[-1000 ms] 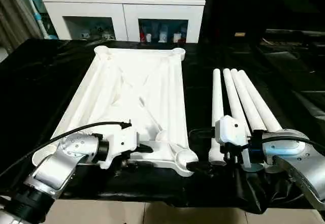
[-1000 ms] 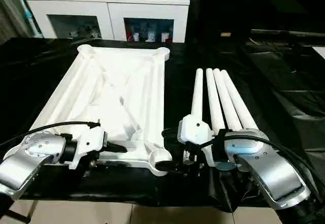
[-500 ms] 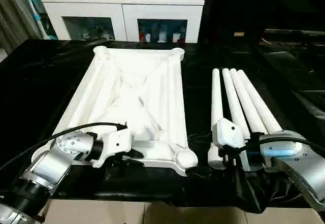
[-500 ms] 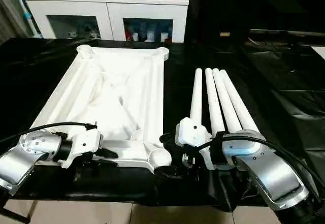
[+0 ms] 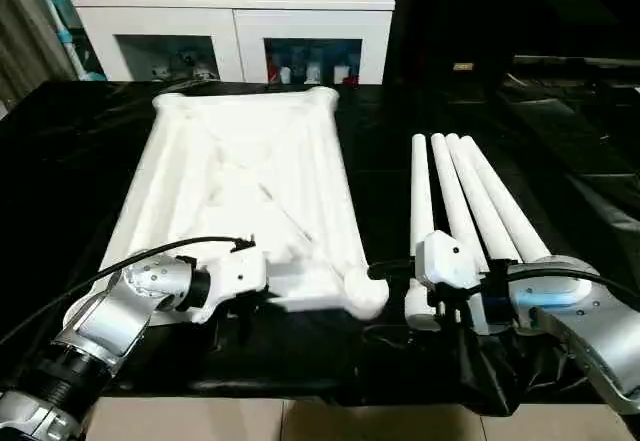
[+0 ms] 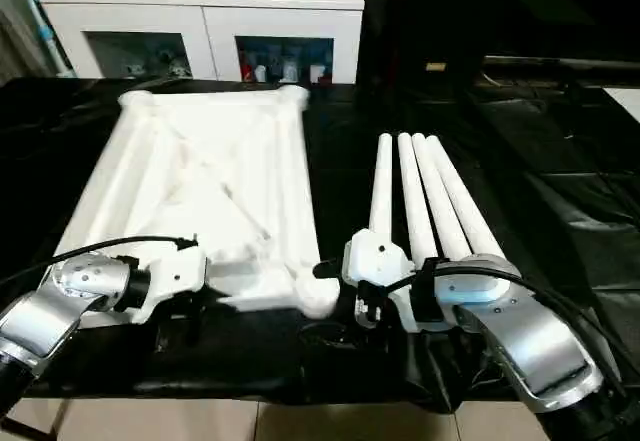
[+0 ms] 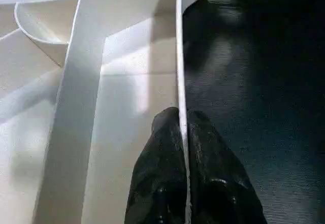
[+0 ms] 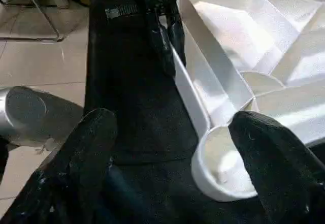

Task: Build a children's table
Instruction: Rotate table base

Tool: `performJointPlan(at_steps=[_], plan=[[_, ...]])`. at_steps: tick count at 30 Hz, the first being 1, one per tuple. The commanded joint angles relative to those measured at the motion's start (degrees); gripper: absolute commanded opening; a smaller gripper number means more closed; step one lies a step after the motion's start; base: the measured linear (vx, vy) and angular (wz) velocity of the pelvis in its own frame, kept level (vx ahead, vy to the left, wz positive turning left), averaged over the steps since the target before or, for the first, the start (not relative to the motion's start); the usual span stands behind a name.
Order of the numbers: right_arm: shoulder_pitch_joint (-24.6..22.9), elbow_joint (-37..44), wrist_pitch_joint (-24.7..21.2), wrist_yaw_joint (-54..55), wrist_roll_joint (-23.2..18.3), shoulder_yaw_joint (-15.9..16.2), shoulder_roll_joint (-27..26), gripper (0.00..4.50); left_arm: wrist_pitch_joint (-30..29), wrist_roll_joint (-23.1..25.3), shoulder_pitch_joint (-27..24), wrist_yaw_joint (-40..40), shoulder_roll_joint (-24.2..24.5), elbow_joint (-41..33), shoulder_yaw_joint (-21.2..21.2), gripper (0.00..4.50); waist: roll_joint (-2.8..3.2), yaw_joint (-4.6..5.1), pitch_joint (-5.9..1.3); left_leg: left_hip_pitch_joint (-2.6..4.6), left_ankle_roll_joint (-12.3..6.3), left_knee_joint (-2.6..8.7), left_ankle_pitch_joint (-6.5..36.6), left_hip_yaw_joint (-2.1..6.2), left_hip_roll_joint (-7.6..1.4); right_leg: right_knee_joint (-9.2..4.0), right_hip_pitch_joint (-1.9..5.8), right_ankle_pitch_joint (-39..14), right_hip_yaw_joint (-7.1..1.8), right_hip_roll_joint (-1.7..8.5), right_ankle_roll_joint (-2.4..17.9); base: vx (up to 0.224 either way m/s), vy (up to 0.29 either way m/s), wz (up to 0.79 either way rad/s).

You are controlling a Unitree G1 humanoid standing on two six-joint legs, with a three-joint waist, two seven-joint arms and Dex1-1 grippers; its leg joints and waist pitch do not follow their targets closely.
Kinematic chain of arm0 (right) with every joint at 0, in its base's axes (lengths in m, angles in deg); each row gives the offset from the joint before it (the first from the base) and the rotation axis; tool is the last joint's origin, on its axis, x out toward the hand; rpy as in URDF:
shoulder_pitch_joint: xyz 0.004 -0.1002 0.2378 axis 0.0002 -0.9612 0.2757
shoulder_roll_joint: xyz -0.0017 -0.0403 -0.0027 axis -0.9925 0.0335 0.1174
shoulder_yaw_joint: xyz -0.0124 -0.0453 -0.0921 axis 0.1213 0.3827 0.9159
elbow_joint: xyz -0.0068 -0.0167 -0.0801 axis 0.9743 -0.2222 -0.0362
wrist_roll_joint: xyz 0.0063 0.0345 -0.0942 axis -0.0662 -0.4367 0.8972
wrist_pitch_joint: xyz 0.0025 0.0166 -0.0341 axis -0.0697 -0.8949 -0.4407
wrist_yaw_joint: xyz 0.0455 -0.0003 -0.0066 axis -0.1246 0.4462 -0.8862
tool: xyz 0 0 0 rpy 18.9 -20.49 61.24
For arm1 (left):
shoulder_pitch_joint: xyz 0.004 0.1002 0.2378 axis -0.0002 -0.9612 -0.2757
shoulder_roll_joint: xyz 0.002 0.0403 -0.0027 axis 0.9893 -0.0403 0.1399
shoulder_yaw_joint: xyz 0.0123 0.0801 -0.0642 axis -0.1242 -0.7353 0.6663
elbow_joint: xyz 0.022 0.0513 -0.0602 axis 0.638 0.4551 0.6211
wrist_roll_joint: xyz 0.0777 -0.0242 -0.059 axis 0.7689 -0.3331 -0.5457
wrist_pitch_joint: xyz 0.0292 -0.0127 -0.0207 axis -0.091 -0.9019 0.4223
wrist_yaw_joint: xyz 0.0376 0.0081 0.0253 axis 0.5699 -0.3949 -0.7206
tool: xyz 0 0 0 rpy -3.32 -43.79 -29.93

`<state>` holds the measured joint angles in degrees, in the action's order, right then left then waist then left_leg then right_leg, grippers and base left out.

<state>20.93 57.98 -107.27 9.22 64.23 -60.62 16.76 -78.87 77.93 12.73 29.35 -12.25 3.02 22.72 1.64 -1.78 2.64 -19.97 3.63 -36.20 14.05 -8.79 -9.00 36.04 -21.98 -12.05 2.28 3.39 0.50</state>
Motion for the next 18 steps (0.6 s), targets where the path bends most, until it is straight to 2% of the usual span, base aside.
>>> performJointPlan(at_steps=[1, 5, 8, 12, 17, 18], plan=[[1.32, -0.39, -0.16, 0.76, 0.94, -0.14, -0.22, 3.92, 0.2, 1.75, 0.84, -4.2, -0.24, 2.6, 2.01, 0.02, -0.01, -0.4, -2.69, -0.37, -2.59, 5.34, 6.85, 1.3, -3.92, -4.34, 2.65, -7.68, -3.16, 4.97, 15.04, 0.0, 0.0, 0.0], [2.32, -2.42, 0.07, 3.5, 3.25, -0.02, -1.39, 3.92, 1.99, 3.01, 1.59, -6.91, -1.45, 4.07, 2.12, 0.02, 0.07, -0.42, -2.65, -0.29, -2.12, 5.44, 7.42, 1.34, -3.96, -4.37, 2.56, -8.85, -3.14, 4.99, 14.83, 0.0, 0.0, 0.0], [3.67, -4.89, -1.04, 7.32, 5.07, -0.33, -3.36, 3.92, 4.03, 5.24, 2.78, -9.91, -1.72, 6.97, 1.74, 0.02, -0.02, -0.43, -2.68, -0.33, -1.98, 5.36, 7.11, 1.26, -3.76, -4.49, 2.52, -8.74, -3.16, 4.91, 14.6, 0.0, 0.0, 0.0], [4.87, -6.43, -2.72, 11.11, 6.02, -0.94, -5.61, 3.92, 4.87, 6.71, 3.89, -12.11, -1.75, 9.46, 1.72, 0.02, 0.15, -0.45, -2.71, -0.28, -1.5, 5.42, 7.05, 1.28, -3.72, -4.41, 2.51, -8.56, -3.16, 4.91, 14.42, 0.0, 0.0, 0.0], [6.35, -8.43, -3.9, 17.24, 8.15, -2.48, -8.64, 3.92, 6.49, 6.55, 4.14, -11.4, -1.96, 10.36, 1.95, 0.02, 0.25, -0.48, -2.94, -0.21, -0.97, 5.39, 5.76, 1.23, -3.78, -4.07, 2.59, -5.42, -3.15, 4.94, 14.58, 0.0, 0.0, 0.0], [7.39, -9.28, -6.25, 20.49, 8.44, -3.96, -10.33, 3.92, 7.1, 6.21, 3.85, -10.59, -1.72, 10.02, 2.06, 0.02, 0.18, -0.41, -2.88, -0.26, -1.01, 5.47, 5.41, 1.14, -3.7, -4.06, 2.6, -5.0, -3.14, 4.87, 14.72, 0.0, 0.0, 0.0]])
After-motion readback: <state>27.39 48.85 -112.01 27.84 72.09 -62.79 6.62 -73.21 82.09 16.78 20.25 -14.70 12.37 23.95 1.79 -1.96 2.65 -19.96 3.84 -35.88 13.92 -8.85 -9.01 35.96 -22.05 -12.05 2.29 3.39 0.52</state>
